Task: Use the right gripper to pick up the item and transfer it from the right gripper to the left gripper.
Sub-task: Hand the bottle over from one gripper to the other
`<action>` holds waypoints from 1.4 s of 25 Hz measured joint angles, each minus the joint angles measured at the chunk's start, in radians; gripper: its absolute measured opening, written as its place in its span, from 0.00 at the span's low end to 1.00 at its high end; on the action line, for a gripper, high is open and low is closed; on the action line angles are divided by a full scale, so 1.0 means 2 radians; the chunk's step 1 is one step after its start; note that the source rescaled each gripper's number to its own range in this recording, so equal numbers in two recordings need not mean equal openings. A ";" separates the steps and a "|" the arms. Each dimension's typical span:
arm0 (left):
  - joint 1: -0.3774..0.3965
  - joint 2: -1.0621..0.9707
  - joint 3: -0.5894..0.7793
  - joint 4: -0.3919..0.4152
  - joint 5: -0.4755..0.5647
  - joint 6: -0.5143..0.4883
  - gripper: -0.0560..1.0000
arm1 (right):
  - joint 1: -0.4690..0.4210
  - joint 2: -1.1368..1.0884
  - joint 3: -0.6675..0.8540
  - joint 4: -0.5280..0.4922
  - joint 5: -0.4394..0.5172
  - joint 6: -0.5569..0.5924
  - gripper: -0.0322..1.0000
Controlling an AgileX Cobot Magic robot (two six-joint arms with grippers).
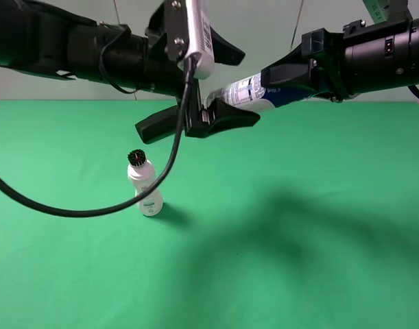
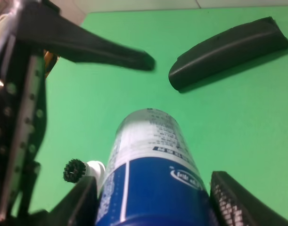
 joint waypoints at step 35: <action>-0.033 0.062 -0.052 0.002 -0.022 0.022 0.12 | 0.000 0.000 0.000 -0.013 0.001 0.008 0.03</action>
